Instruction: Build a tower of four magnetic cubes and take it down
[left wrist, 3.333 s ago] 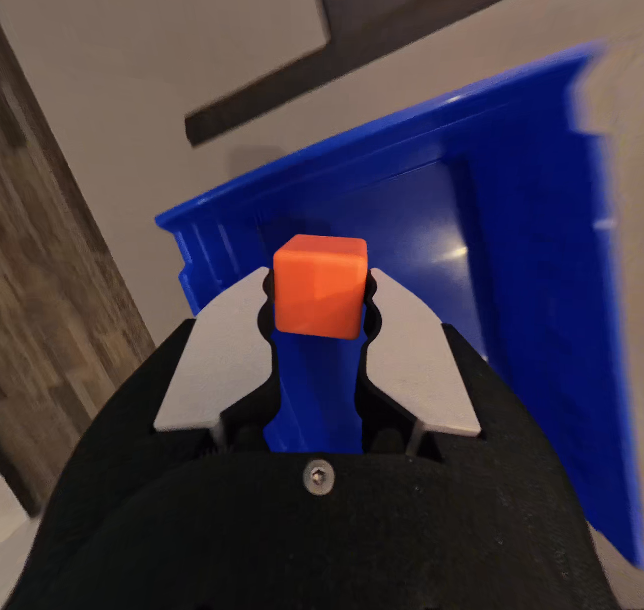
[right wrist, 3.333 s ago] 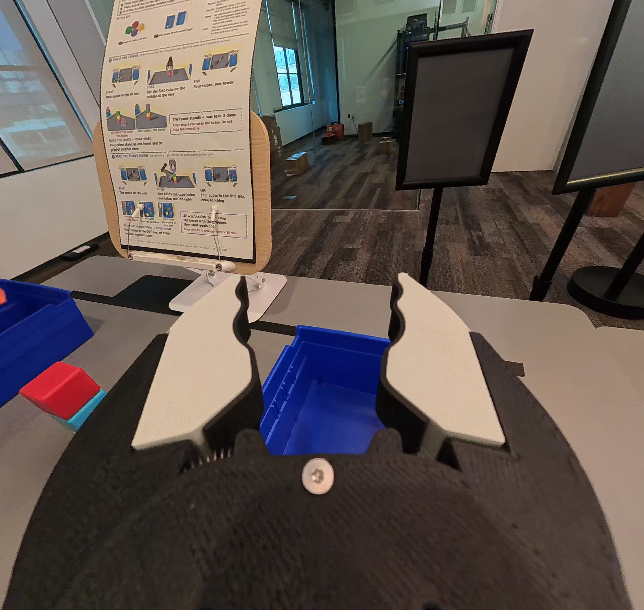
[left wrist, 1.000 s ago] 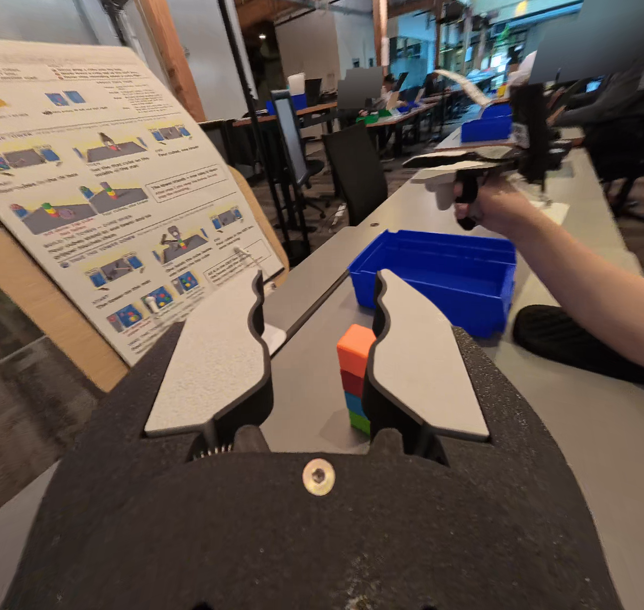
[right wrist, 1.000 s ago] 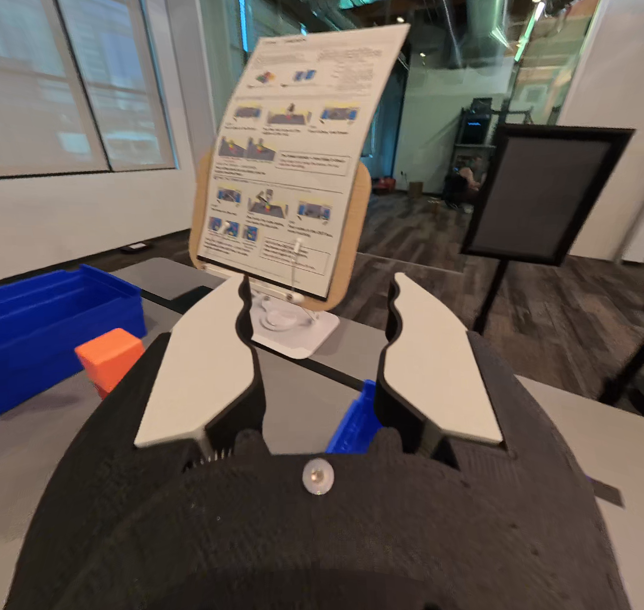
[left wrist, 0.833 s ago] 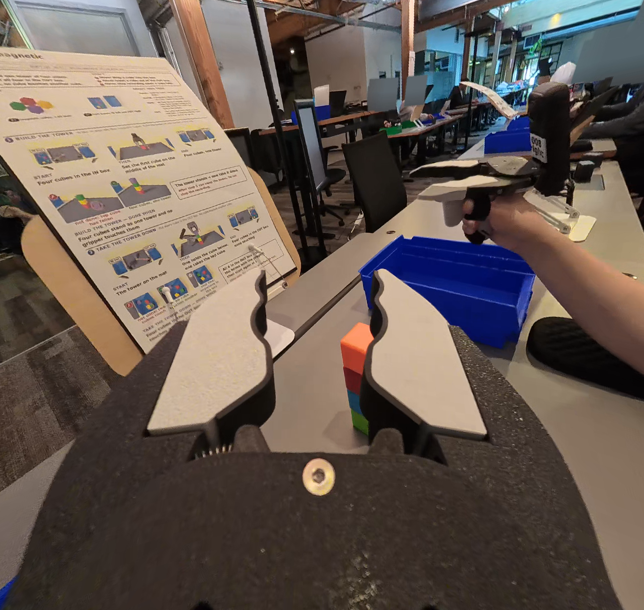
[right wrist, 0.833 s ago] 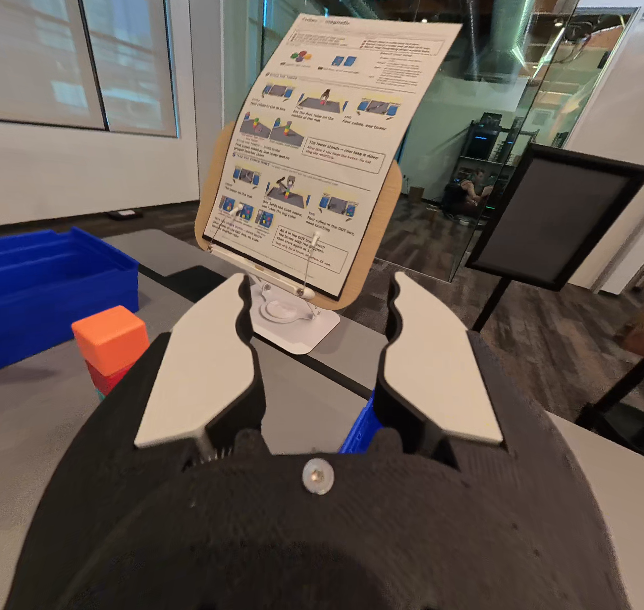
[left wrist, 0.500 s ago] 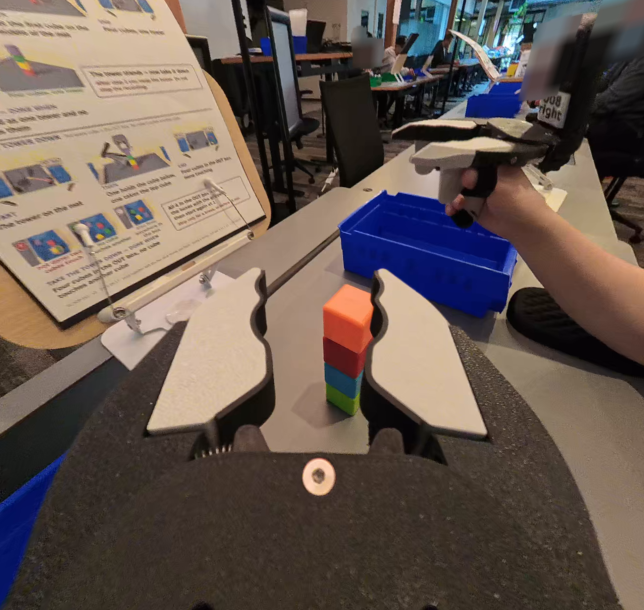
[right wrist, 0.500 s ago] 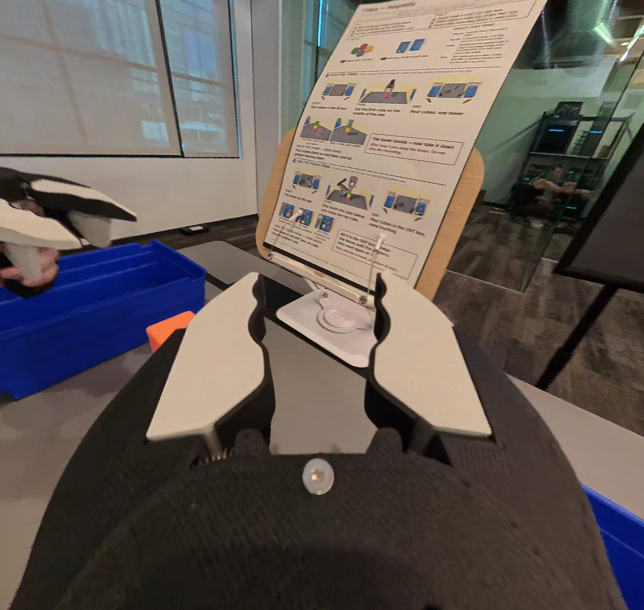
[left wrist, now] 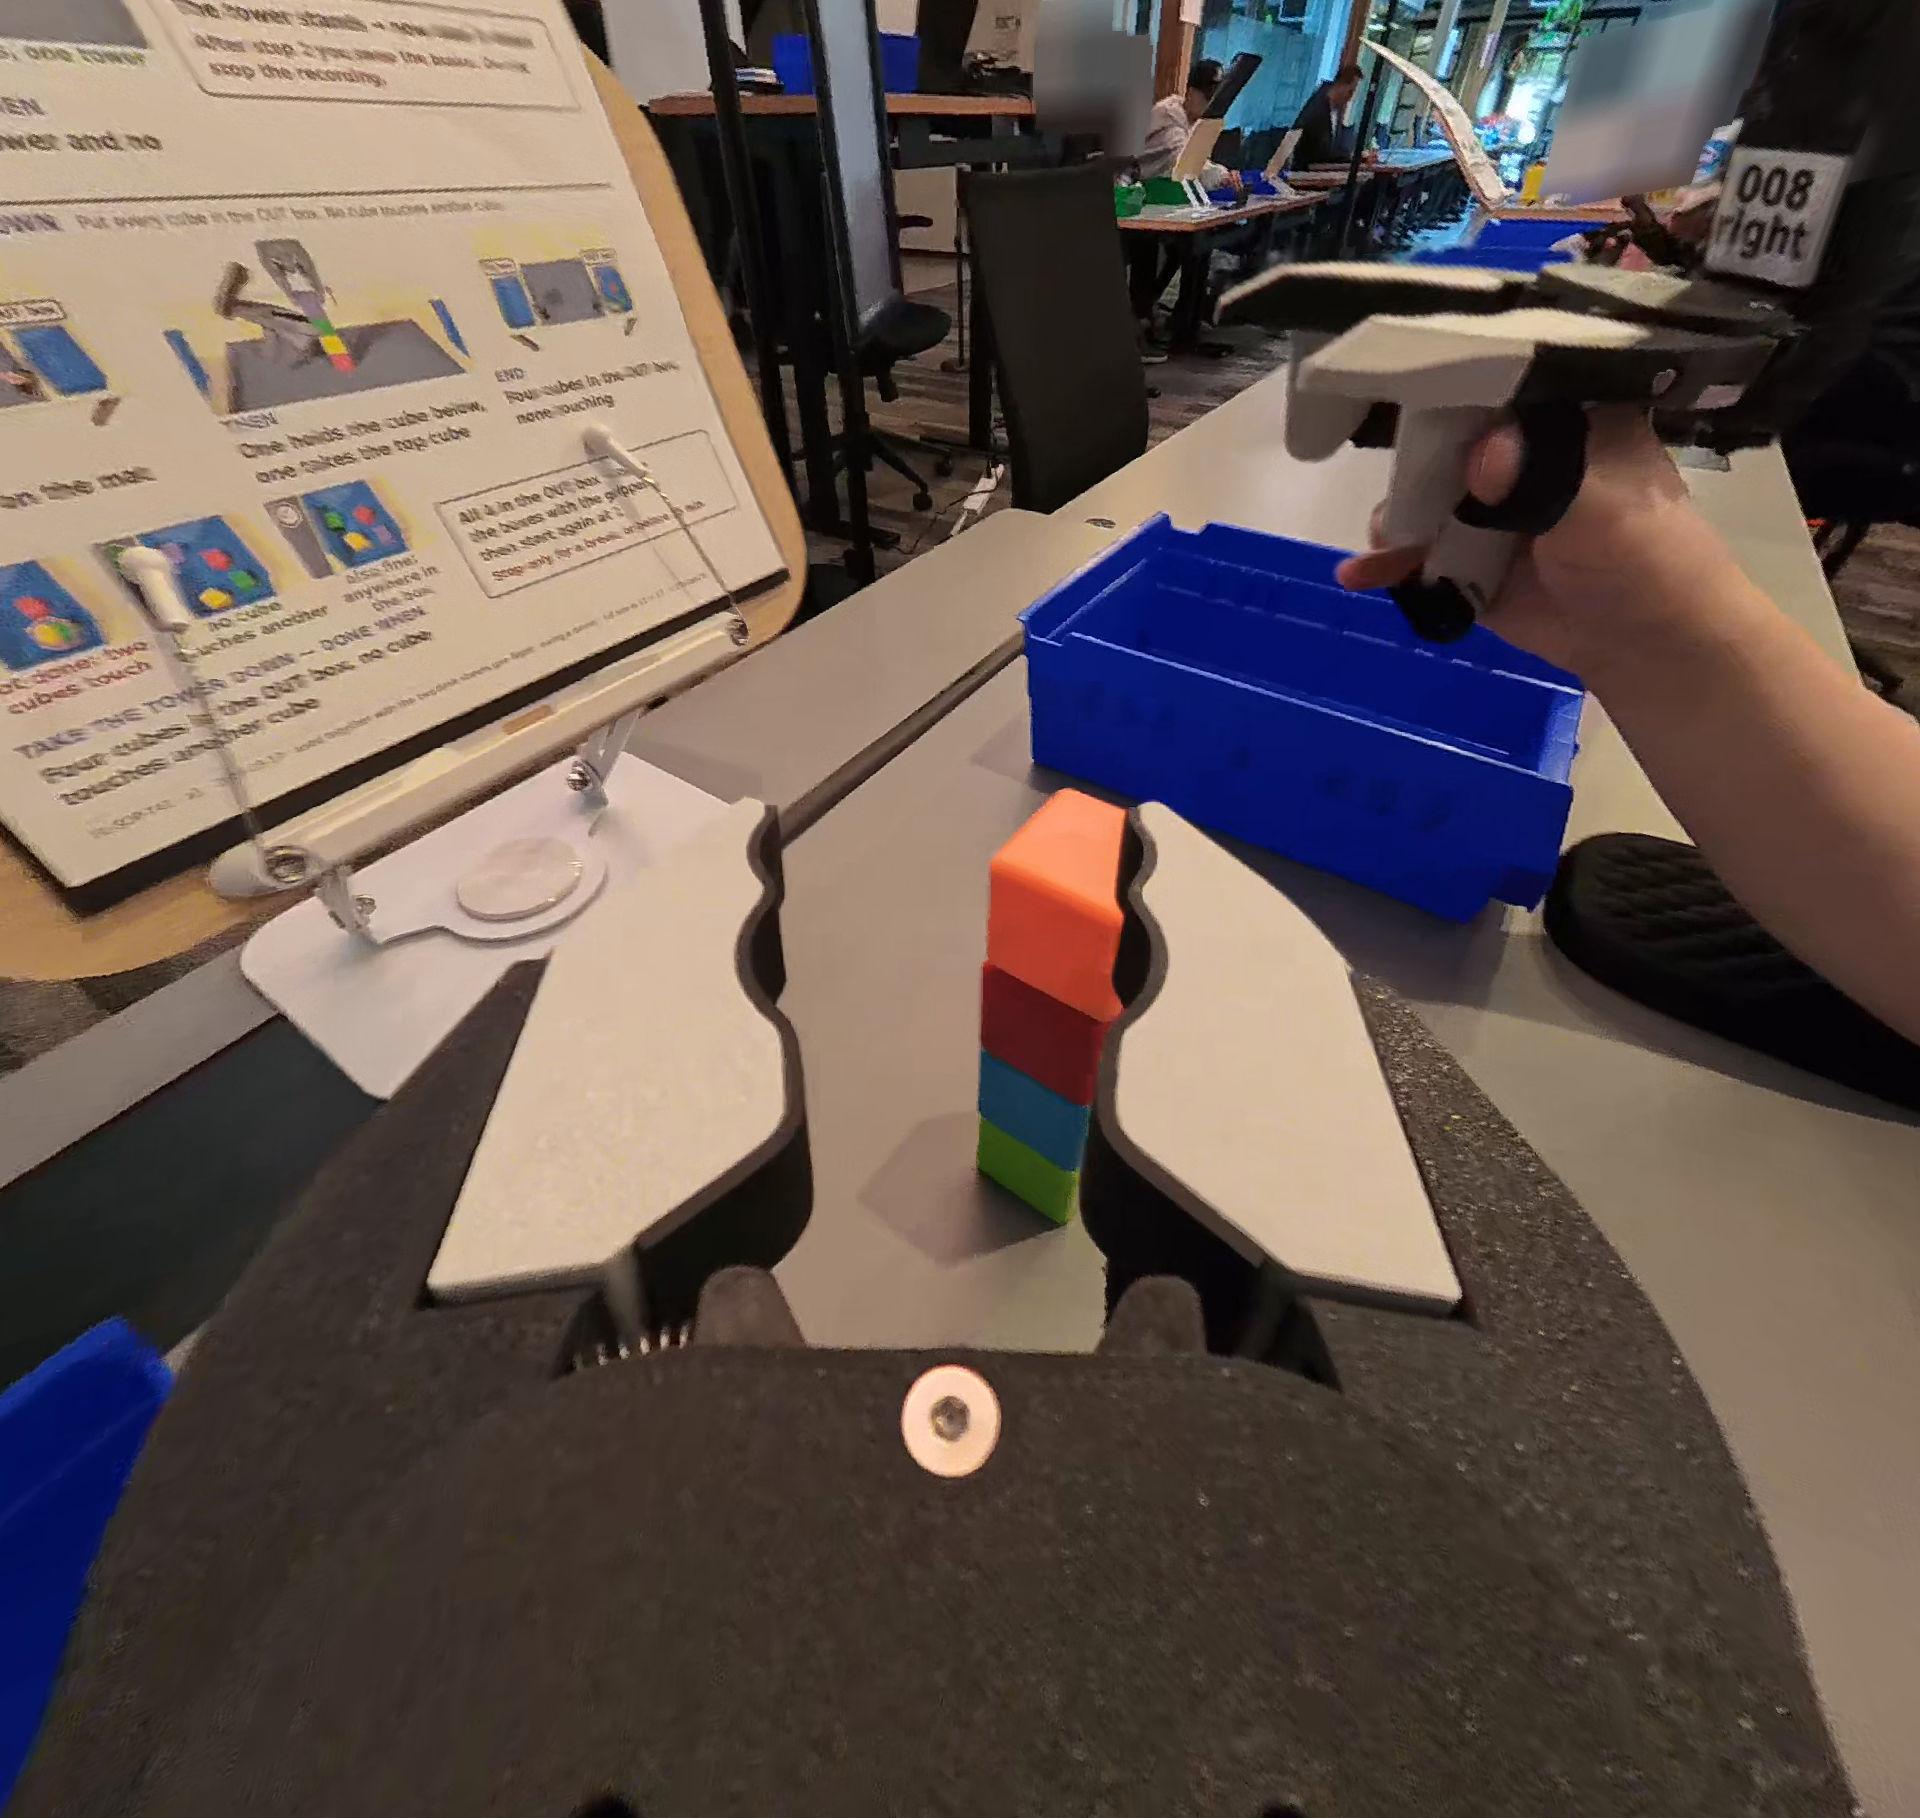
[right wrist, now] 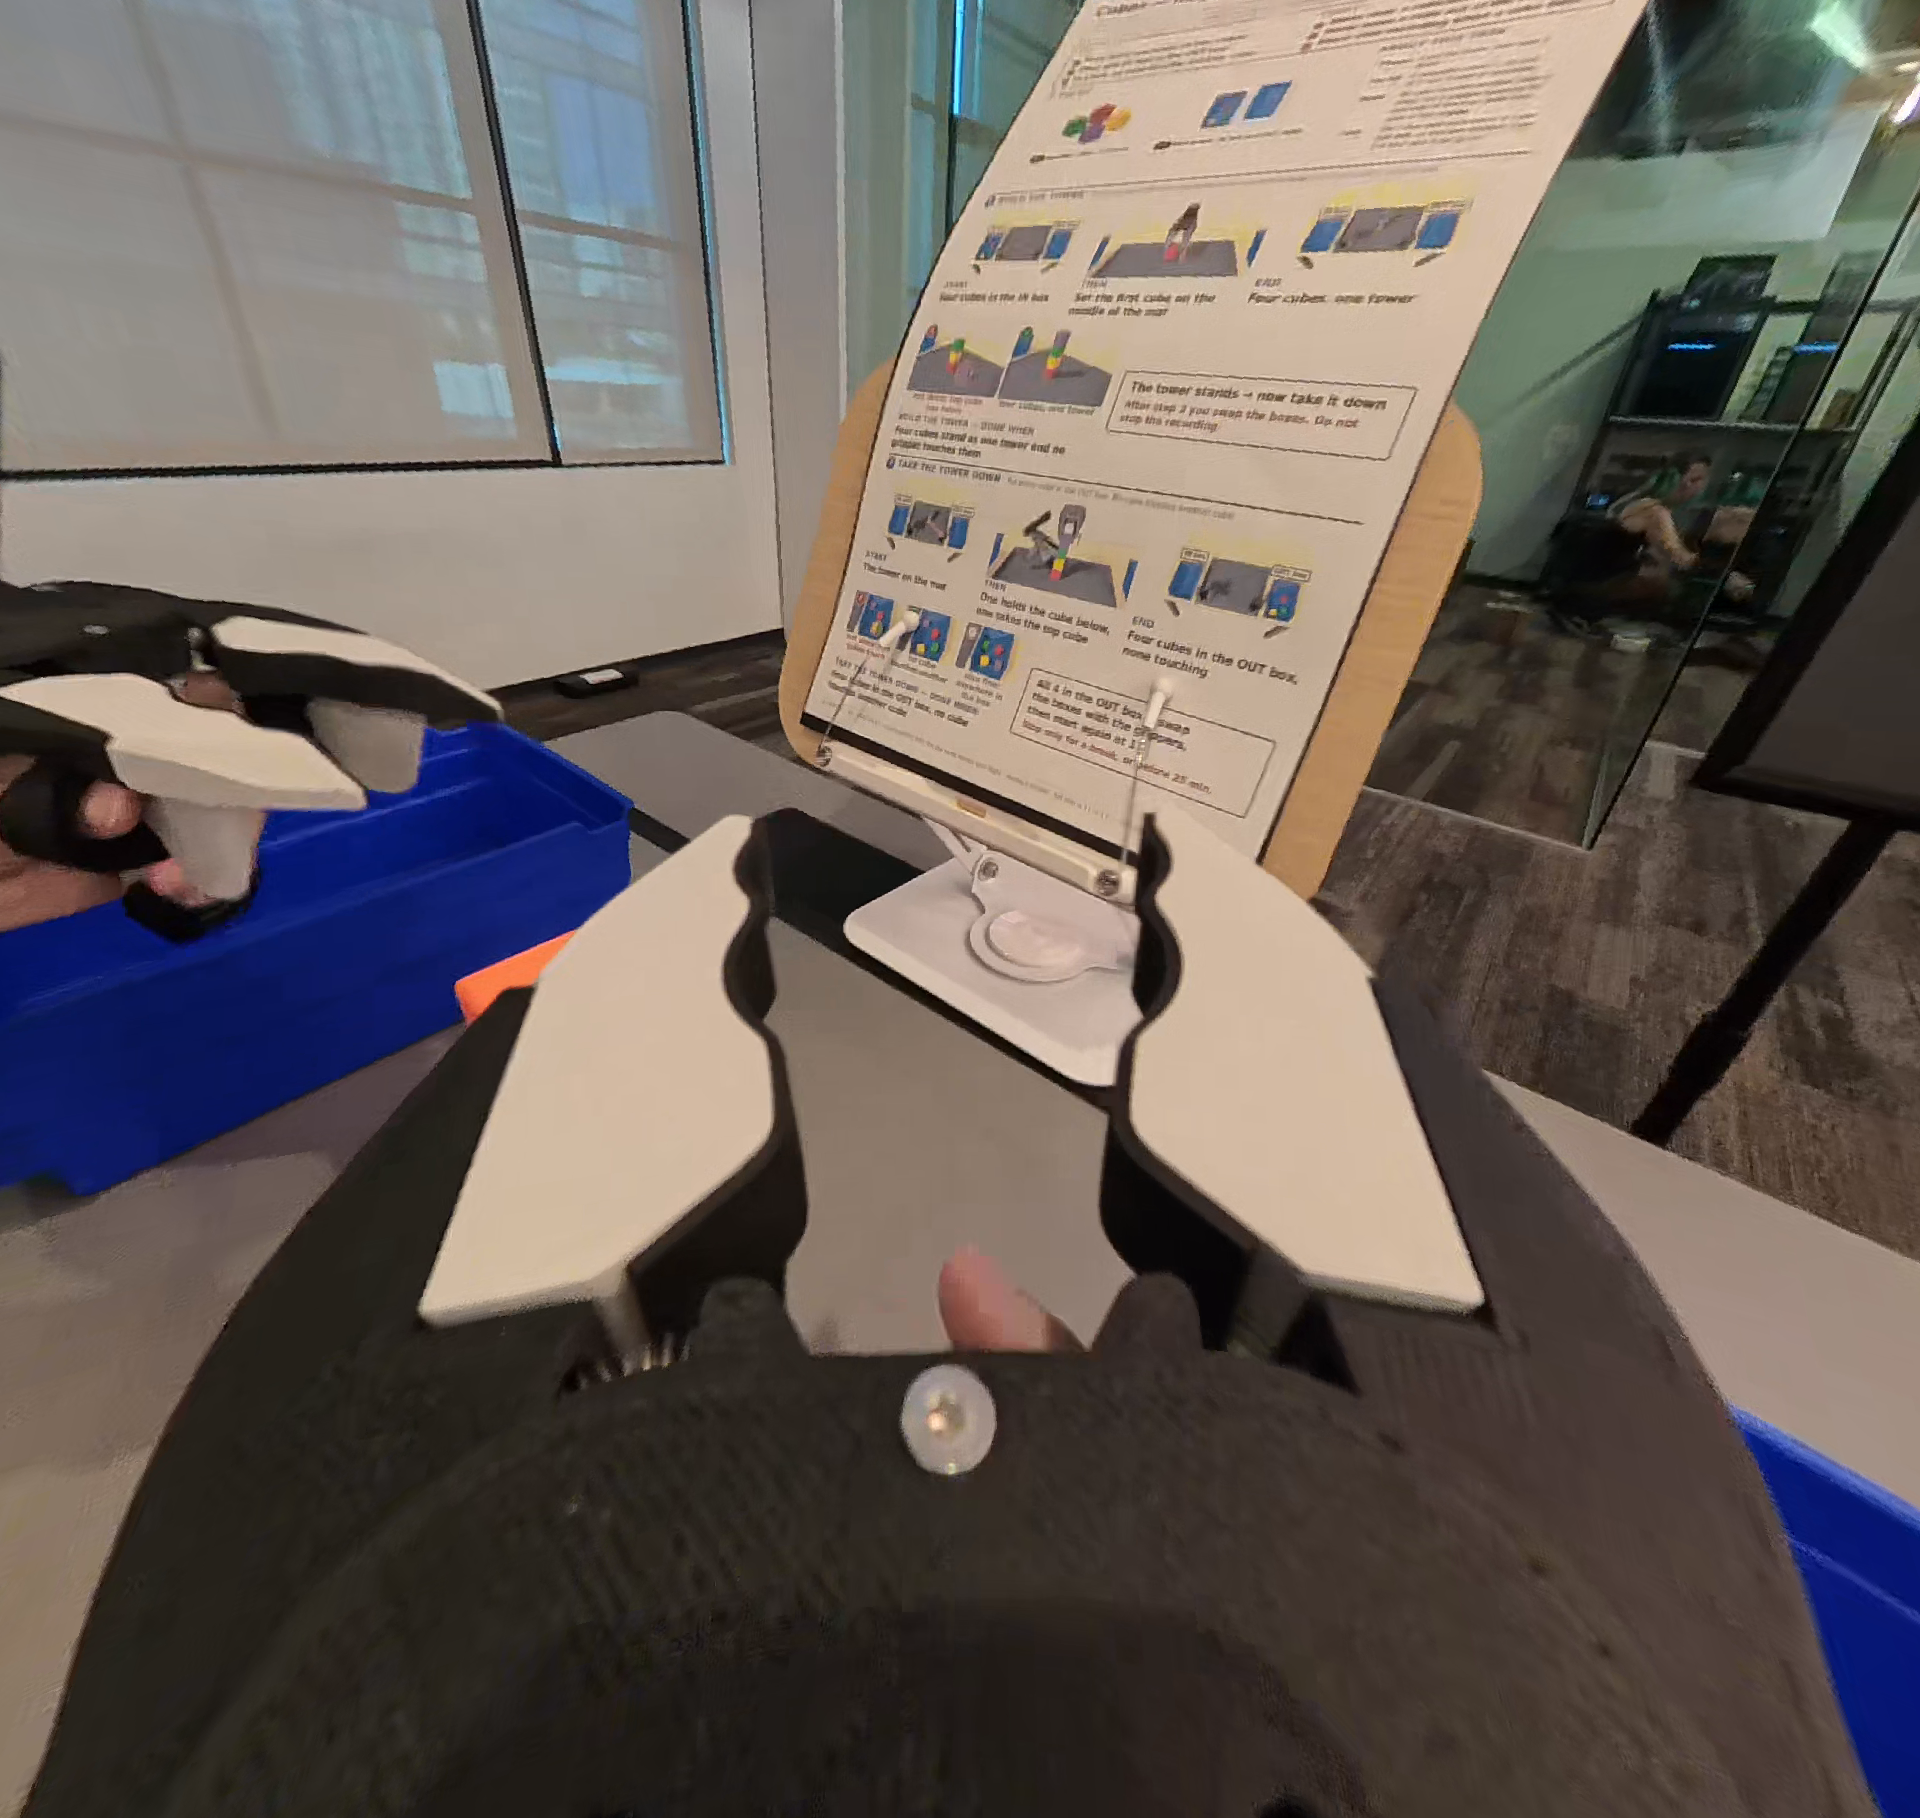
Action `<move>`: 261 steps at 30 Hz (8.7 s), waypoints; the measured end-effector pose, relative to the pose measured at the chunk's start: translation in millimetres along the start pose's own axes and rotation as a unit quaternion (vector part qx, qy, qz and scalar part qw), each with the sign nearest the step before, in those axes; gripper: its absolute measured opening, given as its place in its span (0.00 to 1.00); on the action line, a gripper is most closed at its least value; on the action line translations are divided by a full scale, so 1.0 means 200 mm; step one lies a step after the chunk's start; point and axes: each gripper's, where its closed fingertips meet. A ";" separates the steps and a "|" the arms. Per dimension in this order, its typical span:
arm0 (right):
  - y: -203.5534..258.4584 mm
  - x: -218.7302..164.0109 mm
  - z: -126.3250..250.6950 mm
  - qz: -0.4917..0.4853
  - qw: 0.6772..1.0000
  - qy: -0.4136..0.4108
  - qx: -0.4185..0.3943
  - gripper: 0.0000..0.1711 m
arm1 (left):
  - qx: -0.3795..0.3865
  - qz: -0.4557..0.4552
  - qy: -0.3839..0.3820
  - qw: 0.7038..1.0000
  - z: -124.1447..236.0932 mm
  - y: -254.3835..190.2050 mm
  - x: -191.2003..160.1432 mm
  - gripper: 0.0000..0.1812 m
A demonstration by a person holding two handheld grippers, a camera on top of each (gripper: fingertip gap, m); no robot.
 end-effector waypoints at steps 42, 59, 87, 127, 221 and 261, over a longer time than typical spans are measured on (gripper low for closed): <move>-0.03 0.04 0.05 0.031 0.999 -0.023 -0.001 0.28 | 0.027 0.068 0.011 0.997 -0.12 -0.07 -0.16 0.43; -0.04 0.05 0.07 0.027 0.999 -0.022 0.000 0.28 | -0.022 -0.008 -0.060 0.998 -0.21 -0.23 -0.16 0.46; -0.01 -0.02 0.01 0.049 0.999 0.003 0.001 0.28 | -0.071 0.040 -0.150 0.985 -0.28 -0.27 -0.31 0.39; 0.00 -0.12 -0.05 0.049 0.998 0.041 0.006 0.29 | -0.138 0.020 -0.091 0.986 -0.34 -0.28 -0.43 0.33; 0.55 -0.70 -0.21 -0.081 0.918 0.155 0.356 0.30 | -0.198 0.000 -0.088 0.976 -0.39 -0.43 -0.46 0.27; -1.15 -0.80 0.61 -0.096 0.818 0.419 -0.382 0.30 | -0.205 0.013 -0.066 0.977 -0.35 -0.41 -0.46 0.27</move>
Point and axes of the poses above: each gripper's, where its closed fingertips meet, z back along the fingers, x out of its top, y = z × x across the jaws, and after that the axes turned 10 degrees about -z, right-handed
